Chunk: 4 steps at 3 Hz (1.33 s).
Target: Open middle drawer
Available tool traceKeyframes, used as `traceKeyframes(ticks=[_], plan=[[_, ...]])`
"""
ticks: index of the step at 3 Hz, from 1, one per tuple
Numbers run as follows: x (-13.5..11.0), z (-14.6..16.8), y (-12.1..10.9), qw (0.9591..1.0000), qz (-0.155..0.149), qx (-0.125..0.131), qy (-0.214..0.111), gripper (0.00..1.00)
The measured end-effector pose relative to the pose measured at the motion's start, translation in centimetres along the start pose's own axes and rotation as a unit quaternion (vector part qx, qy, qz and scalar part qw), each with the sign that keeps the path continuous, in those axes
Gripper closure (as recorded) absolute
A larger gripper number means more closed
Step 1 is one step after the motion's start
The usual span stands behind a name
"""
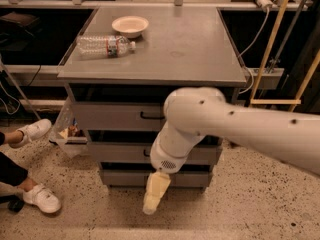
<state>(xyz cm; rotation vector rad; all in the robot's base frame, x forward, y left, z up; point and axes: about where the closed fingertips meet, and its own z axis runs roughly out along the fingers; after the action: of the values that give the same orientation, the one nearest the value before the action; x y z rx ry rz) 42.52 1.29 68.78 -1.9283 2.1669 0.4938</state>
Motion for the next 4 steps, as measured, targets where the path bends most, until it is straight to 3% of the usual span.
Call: traceKeyframes(ticks=[1, 2, 3, 4], plan=[[0.6, 10.6, -1.3, 0.9985, 0.031, -0.045, 0.001, 0.00], [1.3, 14.1, -0.7, 0.9959, 0.044, -0.079, -0.003, 0.00], [1.3, 14.1, -0.7, 0.9960, 0.044, -0.078, -0.003, 0.00], [2.6, 13.3, -2.3, 0.9986, 0.006, -0.050, -0.016, 0.00]])
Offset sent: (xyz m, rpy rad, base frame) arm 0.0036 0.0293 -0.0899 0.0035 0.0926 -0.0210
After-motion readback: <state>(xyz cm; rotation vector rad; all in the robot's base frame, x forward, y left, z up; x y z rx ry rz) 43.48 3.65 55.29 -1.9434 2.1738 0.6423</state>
